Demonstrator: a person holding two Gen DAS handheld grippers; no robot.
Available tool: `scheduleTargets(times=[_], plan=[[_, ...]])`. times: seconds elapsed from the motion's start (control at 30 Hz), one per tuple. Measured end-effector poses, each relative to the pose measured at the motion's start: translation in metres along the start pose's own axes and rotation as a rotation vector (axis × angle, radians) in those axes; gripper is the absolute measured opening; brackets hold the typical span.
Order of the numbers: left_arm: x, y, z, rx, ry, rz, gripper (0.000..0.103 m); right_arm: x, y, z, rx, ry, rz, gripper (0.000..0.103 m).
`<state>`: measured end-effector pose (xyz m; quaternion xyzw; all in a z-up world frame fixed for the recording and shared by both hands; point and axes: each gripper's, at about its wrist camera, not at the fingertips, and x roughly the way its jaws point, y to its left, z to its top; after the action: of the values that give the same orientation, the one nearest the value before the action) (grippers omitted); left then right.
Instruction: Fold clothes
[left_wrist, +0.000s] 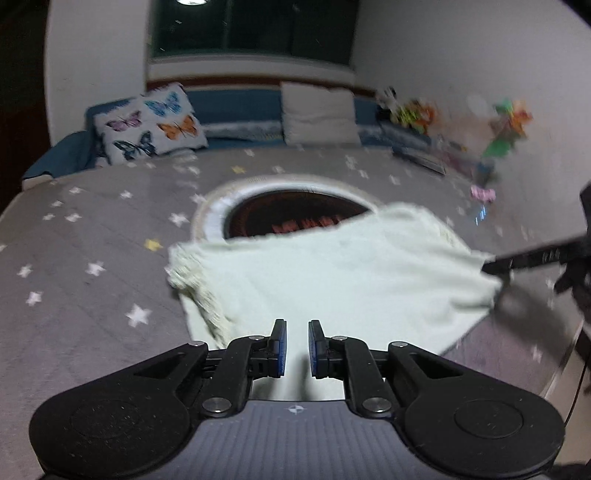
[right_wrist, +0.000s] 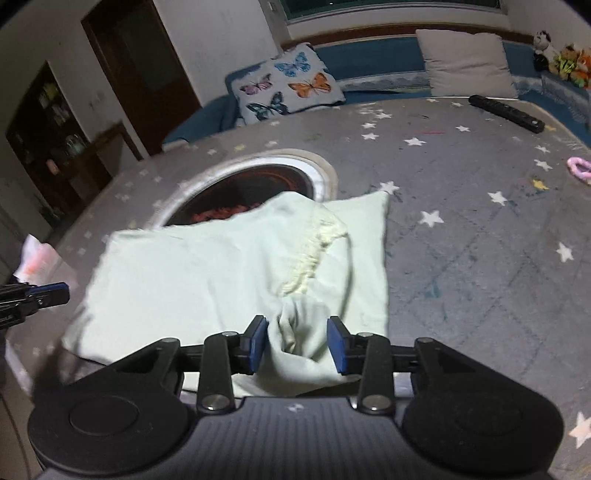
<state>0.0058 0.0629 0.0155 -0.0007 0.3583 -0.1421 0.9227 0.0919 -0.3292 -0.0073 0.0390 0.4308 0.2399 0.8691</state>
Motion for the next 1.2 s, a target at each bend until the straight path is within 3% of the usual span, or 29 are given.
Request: scheduleTargets(times=[0.17, 0.37, 0.6, 0.8, 0.87, 0.9, 0.93, 1.13, 1.2], plan=[[0.019, 0.001, -0.010, 0.001, 0.049, -0.012, 0.014, -0.008, -0.020, -0.010, 0.065, 0.018, -0.017, 0.037], [0.021, 0.002, -0.011, -0.004, 0.050, -0.011, 0.021, -0.017, -0.026, 0.009, 0.079, -0.052, 0.015, 0.036], [0.023, 0.002, -0.012, -0.009, 0.048, -0.008, 0.027, 0.032, -0.026, 0.042, 0.053, -0.049, 0.031, 0.036], [0.025, 0.004, -0.011, -0.012, 0.054, -0.010, 0.030, 0.065, -0.026, 0.050, 0.051, -0.028, 0.025, 0.036], [0.026, 0.005, -0.011, -0.011, 0.056, -0.011, 0.031, 0.067, -0.023, 0.051, 0.034, -0.029, 0.023, 0.031], [0.026, 0.005, -0.011, -0.011, 0.058, -0.011, 0.031, 0.068, -0.022, 0.052, 0.032, -0.024, 0.032, 0.013], [0.027, 0.005, -0.011, -0.010, 0.059, -0.012, 0.031, 0.069, -0.021, 0.052, 0.028, -0.021, 0.034, 0.011], [0.028, 0.005, -0.011, -0.004, 0.061, -0.014, 0.031, 0.052, -0.011, 0.059, -0.061, -0.133, -0.073, 0.008], [0.028, 0.005, -0.011, -0.005, 0.062, -0.014, 0.032, 0.062, -0.018, 0.059, -0.034, -0.108, -0.079, 0.009]])
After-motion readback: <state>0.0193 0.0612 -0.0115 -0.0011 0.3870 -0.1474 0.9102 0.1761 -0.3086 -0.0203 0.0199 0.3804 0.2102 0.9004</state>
